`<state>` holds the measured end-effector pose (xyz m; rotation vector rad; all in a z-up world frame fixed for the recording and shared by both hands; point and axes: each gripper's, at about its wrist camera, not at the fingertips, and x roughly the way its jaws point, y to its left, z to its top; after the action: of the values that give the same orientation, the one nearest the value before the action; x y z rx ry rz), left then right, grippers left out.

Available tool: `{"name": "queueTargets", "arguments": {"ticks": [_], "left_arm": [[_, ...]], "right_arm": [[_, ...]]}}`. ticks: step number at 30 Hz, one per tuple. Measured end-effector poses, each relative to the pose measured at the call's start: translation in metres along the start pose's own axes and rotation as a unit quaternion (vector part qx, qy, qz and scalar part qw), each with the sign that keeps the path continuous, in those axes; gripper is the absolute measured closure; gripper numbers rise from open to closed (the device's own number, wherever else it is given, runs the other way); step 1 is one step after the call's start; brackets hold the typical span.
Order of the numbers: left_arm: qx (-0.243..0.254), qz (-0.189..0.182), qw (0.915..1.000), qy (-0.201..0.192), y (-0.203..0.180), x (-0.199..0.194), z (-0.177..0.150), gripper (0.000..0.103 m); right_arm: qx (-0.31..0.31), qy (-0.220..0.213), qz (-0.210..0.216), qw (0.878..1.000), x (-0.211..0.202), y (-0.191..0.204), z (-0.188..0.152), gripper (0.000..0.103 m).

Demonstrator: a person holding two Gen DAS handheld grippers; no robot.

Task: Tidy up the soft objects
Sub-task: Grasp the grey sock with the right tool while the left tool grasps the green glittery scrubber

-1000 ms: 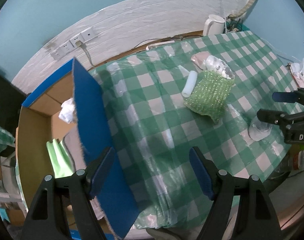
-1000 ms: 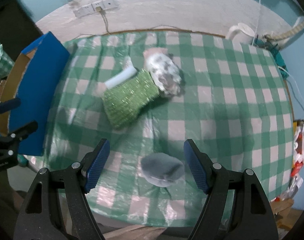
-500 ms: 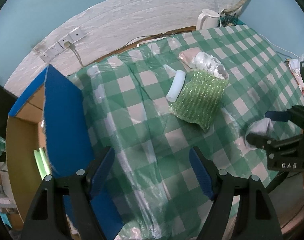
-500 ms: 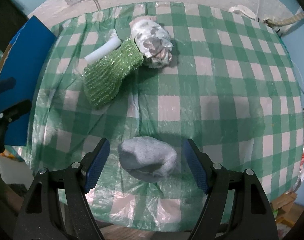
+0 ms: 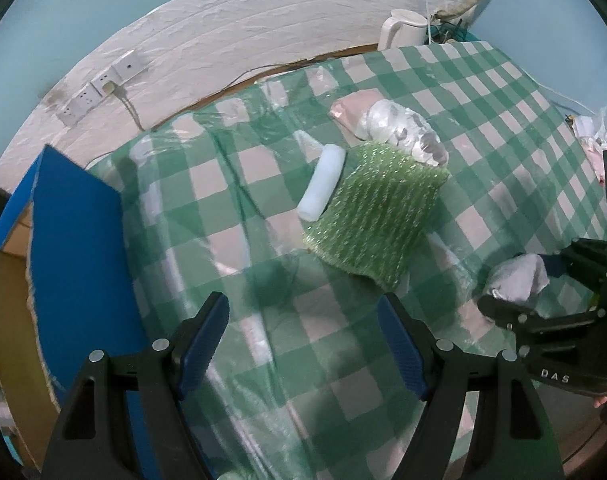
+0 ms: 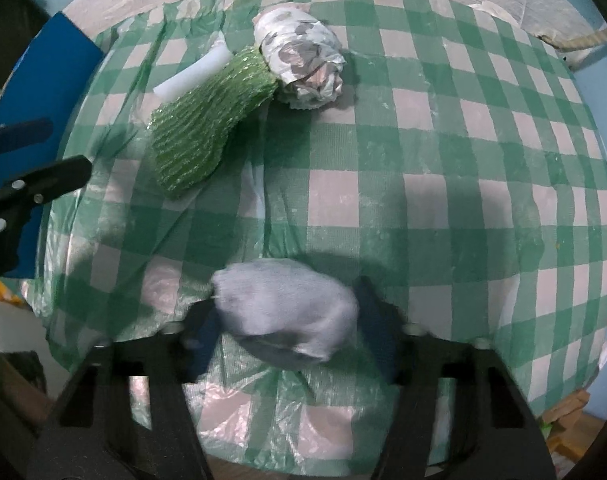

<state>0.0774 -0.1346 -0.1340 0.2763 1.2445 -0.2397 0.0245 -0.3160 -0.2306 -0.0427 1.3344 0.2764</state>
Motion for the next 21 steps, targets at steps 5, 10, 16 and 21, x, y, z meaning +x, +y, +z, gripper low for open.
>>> {"name": "queueTargets", "arguments": {"ticks": [5,10,16,21], "left_arm": [[0.006,-0.005,0.9999,0.007,-0.009,0.014,0.01,0.025],[0.008,-0.017,0.9997,0.012,-0.018,0.025,0.019,0.025],[0.011,-0.022,0.9997,0.007,-0.028,0.032,0.033,0.025],[0.016,-0.024,0.9996,0.003,-0.037,0.037,0.042,0.023]], "right_arm": [[0.02,-0.016,0.006,1.0,-0.003,-0.015,0.008,0.062],[0.036,-0.023,0.009,0.999,-0.005,-0.03,0.016,0.065],[0.04,-0.035,0.007,0.999,-0.009,-0.038,0.028,0.067],[0.047,-0.038,0.01,0.998,-0.012,-0.053,0.03,0.067]]}}
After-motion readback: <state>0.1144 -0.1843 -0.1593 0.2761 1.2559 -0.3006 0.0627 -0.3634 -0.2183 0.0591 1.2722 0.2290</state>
